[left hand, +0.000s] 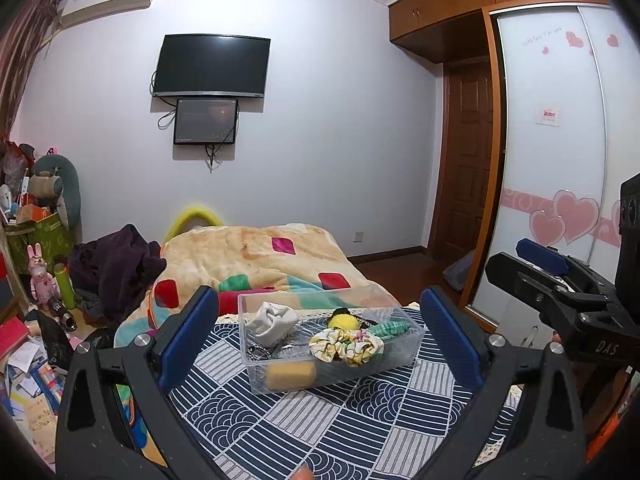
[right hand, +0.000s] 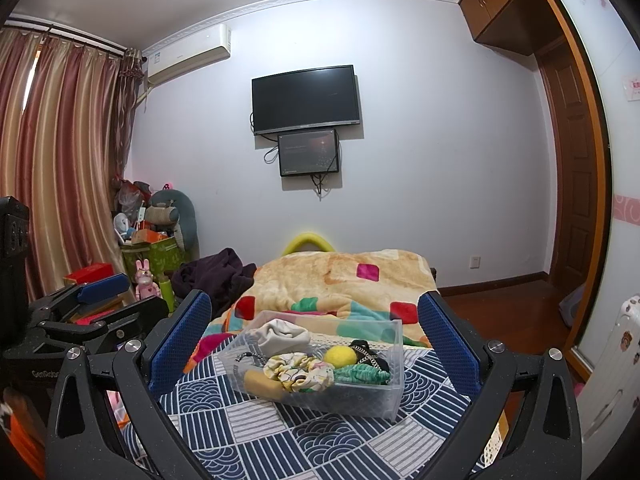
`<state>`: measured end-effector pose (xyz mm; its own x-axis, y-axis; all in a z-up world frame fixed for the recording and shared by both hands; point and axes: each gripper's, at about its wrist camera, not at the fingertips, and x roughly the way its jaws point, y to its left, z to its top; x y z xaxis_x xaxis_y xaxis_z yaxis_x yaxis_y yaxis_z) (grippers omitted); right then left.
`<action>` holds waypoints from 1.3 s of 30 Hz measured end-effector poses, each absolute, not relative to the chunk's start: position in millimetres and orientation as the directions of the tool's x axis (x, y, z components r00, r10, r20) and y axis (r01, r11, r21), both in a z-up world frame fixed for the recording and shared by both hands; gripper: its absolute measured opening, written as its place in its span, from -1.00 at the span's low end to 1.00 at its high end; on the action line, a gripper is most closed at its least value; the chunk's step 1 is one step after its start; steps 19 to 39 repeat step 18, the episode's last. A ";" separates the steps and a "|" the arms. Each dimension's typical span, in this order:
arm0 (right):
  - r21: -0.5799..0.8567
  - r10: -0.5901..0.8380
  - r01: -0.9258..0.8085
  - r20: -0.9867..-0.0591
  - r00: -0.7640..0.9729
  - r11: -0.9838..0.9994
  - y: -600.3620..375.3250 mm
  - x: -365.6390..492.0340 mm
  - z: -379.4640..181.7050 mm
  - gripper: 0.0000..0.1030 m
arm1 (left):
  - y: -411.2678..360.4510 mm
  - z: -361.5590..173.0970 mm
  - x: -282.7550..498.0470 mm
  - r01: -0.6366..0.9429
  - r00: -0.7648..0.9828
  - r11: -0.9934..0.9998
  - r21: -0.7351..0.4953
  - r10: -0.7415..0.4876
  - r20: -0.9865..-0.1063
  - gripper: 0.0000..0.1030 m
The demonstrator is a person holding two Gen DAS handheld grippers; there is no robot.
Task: Organize soft objects
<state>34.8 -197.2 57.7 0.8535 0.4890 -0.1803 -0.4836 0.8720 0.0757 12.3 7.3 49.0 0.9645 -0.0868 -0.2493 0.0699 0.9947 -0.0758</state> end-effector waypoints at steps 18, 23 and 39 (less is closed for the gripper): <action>0.077 0.493 -0.487 -0.184 0.851 0.870 -196.0 31.9 60.9 1.00 | 3.3 49.4 9.3 0.083 0.963 0.994 -0.074 -0.099 -0.251 0.98; 0.077 0.493 -0.487 -0.184 0.851 0.870 -196.0 31.9 60.9 1.00 | 3.3 49.4 9.3 0.083 0.963 0.994 -0.074 -0.099 -0.251 0.98; 0.077 0.493 -0.487 -0.184 0.851 0.870 -196.0 31.9 60.9 1.00 | 3.3 49.4 9.3 0.083 0.963 0.994 -0.074 -0.099 -0.251 0.98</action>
